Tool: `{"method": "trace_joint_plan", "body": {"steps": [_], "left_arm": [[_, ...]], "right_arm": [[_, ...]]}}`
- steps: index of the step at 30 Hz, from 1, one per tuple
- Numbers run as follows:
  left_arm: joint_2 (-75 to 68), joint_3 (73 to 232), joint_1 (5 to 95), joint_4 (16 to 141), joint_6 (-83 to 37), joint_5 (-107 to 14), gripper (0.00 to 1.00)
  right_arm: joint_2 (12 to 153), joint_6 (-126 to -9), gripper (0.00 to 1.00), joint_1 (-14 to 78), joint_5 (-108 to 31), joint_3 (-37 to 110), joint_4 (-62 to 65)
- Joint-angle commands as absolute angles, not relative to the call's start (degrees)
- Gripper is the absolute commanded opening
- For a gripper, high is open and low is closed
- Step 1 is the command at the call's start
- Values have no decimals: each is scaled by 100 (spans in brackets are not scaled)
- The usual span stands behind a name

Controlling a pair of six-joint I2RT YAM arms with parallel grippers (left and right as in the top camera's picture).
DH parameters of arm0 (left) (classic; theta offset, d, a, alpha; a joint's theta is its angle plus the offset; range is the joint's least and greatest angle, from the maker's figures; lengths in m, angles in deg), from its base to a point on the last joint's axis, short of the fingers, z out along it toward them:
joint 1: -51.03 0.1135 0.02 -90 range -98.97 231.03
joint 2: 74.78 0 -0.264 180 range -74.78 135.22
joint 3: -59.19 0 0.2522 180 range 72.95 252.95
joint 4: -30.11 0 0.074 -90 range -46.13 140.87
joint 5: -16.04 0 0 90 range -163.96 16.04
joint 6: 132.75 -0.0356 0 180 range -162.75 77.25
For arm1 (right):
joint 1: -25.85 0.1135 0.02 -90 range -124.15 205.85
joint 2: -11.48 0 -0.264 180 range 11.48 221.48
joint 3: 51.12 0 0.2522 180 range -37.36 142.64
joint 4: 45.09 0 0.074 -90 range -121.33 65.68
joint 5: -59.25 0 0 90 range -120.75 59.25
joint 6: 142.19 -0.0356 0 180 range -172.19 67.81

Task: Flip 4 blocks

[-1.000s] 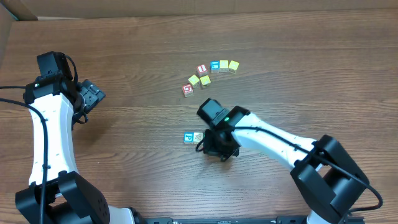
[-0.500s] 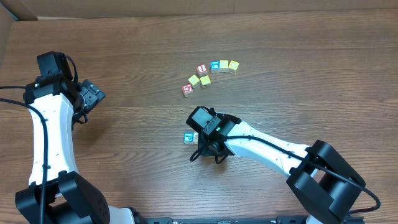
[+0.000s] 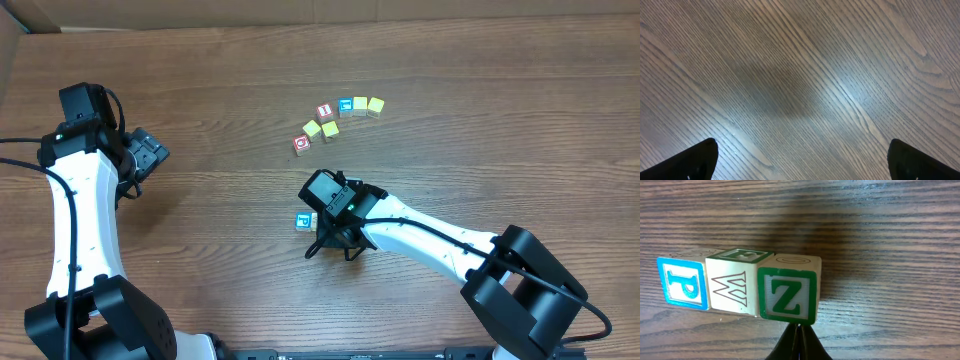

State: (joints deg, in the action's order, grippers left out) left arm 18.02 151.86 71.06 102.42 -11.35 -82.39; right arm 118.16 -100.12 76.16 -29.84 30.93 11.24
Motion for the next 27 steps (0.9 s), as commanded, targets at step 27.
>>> {"method": "trace_joint_plan", "body": {"steps": [27], "left_arm": [[1771, 15245, 7126, 10235, -1122, -8276, 100]], "right_arm": [[11737, -9548, 4, 6615, -3990, 3791, 1751]]}}
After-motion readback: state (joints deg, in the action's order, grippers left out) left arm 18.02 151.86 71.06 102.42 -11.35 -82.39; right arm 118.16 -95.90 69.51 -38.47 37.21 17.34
